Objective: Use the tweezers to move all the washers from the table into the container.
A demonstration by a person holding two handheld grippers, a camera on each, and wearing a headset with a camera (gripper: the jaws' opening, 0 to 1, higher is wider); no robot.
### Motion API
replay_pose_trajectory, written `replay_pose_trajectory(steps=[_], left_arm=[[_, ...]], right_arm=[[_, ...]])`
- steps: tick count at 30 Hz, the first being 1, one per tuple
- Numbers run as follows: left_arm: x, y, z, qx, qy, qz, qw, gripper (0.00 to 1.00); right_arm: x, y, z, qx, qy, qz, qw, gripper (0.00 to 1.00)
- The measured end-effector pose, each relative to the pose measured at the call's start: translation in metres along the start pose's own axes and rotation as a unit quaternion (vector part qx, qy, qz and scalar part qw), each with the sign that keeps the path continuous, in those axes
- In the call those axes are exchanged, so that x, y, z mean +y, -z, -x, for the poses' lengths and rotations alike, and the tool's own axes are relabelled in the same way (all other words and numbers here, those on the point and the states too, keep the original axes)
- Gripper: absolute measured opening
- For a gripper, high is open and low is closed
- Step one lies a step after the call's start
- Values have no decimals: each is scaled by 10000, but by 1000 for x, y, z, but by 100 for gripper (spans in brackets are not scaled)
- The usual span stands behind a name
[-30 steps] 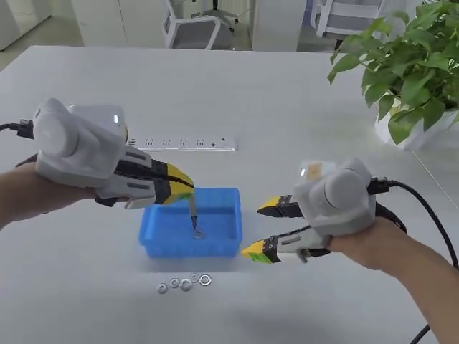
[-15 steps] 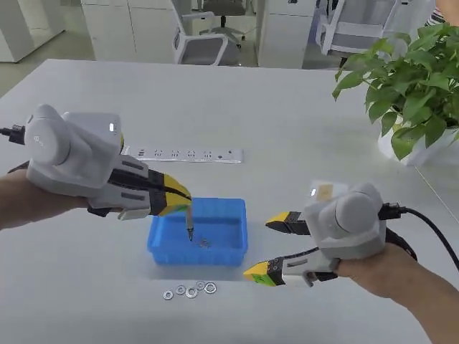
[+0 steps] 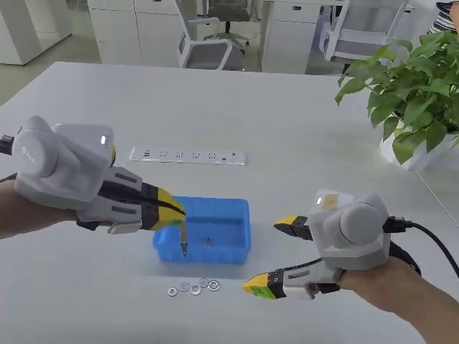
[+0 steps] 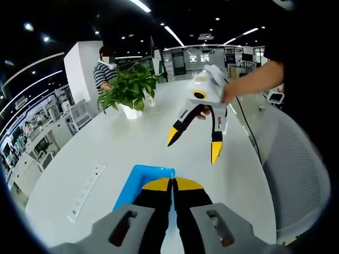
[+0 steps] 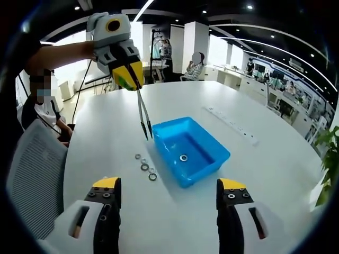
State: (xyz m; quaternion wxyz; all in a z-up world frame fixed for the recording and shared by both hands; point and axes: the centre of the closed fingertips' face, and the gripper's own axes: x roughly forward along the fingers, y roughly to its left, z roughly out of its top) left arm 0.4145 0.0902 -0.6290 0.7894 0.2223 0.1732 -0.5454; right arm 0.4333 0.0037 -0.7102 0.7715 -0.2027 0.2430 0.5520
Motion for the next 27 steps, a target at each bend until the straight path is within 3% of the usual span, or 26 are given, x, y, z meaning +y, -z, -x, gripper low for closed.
replay_pose_trajectory(steps=[18, 27], left_arm=[[-17, 23, 4, 70, 85, 145, 9998, 5], [-20, 35, 2, 102, 116, 214, 9997, 5]], right_arm=[[7, 2, 0, -63, 12, -178, 9998, 88], [12, 5, -2, -45, -18, -207, 9998, 94]])
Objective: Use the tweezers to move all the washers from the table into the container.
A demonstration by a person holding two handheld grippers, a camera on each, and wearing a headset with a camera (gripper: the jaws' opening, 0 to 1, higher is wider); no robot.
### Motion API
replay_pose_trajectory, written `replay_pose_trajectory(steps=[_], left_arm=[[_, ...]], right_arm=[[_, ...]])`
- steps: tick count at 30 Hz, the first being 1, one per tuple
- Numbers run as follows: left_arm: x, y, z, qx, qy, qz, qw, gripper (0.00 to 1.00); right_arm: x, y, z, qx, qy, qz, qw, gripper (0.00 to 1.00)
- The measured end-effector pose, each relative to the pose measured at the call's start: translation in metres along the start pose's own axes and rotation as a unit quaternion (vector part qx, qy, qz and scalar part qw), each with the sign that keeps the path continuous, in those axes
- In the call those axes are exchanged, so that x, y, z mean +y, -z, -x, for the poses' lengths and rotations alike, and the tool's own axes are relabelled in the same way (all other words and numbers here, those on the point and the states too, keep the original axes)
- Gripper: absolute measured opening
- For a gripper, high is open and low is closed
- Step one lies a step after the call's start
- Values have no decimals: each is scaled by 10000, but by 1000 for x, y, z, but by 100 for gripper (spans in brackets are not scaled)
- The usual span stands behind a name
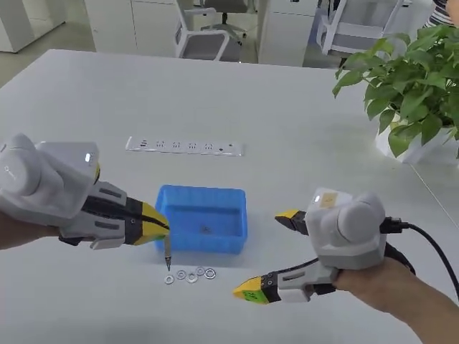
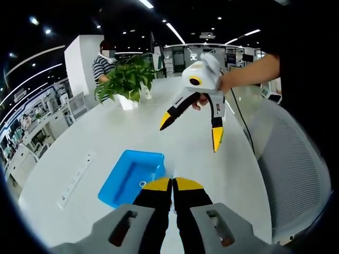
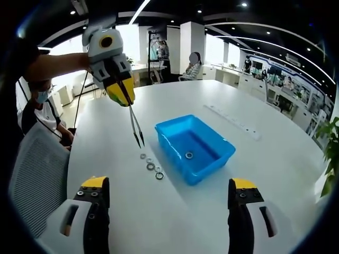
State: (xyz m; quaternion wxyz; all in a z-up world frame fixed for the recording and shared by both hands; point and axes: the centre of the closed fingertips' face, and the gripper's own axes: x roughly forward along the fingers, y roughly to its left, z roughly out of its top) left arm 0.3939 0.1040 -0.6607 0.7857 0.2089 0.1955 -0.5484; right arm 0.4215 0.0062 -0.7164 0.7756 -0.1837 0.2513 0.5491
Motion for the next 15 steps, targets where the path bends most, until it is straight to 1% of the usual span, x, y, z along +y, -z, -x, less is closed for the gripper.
replay_pose_trajectory(steps=[7, 15], left_arm=[[-2, 8, -2, 25, 43, 51, 10000, 5], [-3, 14, -4, 25, 63, 97, 9999, 5]], right_arm=[[2, 5, -2, 66, -18, -17, 10000, 94], [4, 10, -4, 137, -42, -24, 9999, 94]])
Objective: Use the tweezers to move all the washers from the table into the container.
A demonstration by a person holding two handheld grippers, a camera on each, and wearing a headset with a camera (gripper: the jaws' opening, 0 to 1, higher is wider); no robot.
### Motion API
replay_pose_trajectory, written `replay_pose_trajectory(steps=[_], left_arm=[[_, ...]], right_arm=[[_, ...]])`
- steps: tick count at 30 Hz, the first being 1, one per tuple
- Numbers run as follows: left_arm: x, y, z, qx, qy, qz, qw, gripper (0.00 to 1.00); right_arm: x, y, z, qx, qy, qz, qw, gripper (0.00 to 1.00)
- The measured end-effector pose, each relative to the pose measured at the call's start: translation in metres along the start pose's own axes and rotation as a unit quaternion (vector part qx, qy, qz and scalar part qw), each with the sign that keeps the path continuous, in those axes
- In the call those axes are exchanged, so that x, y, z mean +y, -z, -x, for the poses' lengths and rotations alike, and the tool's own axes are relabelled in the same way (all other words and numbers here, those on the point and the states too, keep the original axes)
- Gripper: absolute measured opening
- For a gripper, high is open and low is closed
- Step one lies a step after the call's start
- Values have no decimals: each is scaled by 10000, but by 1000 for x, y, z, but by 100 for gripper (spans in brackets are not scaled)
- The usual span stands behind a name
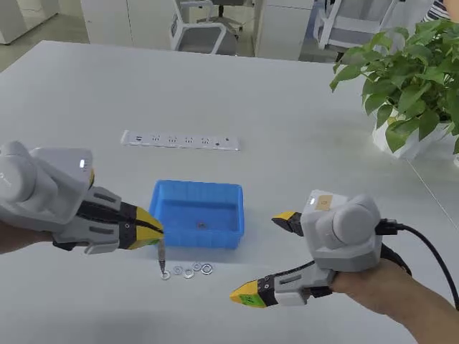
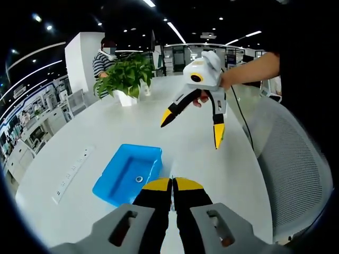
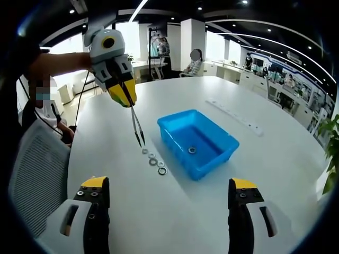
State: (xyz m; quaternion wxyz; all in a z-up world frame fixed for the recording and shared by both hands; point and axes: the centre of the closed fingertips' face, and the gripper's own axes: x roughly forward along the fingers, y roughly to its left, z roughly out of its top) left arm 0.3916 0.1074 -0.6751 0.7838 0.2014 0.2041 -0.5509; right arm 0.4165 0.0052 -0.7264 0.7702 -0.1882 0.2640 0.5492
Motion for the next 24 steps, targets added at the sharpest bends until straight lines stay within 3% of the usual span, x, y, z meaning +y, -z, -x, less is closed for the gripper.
replay_pose_trajectory(steps=[24], left_arm=[[-2, 9, -10, 59, 143, 36, 9999, 5]], right_arm=[[2, 13, -3, 147, -43, -63, 9999, 92]])
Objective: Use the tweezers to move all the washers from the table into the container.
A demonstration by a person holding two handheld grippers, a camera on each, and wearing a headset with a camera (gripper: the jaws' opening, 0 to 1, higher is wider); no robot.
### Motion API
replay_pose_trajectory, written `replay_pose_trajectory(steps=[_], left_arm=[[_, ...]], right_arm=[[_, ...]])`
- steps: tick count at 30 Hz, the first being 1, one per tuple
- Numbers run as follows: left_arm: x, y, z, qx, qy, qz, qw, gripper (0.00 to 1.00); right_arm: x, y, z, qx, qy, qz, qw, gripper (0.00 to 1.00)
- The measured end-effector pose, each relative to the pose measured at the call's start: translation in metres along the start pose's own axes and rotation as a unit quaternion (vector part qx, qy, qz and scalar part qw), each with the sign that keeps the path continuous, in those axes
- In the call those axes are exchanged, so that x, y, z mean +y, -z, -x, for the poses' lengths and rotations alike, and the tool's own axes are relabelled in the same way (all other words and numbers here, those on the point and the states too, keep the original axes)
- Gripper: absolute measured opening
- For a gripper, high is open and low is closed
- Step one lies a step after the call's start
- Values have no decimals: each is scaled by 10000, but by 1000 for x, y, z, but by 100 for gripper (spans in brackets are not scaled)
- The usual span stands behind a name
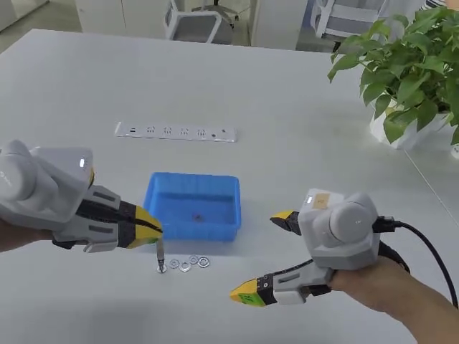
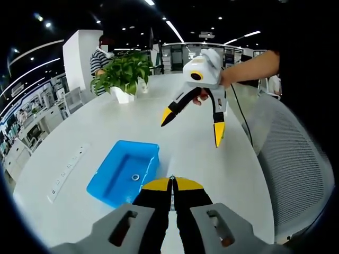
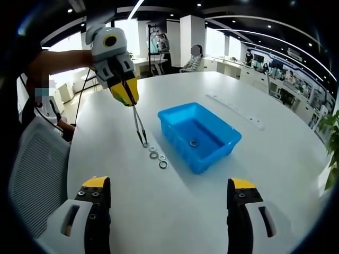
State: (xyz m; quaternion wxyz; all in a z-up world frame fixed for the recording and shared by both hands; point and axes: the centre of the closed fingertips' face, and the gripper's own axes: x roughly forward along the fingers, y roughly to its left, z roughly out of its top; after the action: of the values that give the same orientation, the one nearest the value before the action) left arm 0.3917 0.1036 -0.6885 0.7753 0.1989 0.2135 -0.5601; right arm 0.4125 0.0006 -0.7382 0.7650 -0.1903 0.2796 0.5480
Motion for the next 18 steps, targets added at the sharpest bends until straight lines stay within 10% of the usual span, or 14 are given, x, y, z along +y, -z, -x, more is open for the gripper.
replay_pose_trajectory(steps=[18], left_arm=[[-2, -1, -1, -48, 68, 66, 9999, 5]], right_arm=[[3, 2, -5, 7, -82, -3, 10000, 92]])
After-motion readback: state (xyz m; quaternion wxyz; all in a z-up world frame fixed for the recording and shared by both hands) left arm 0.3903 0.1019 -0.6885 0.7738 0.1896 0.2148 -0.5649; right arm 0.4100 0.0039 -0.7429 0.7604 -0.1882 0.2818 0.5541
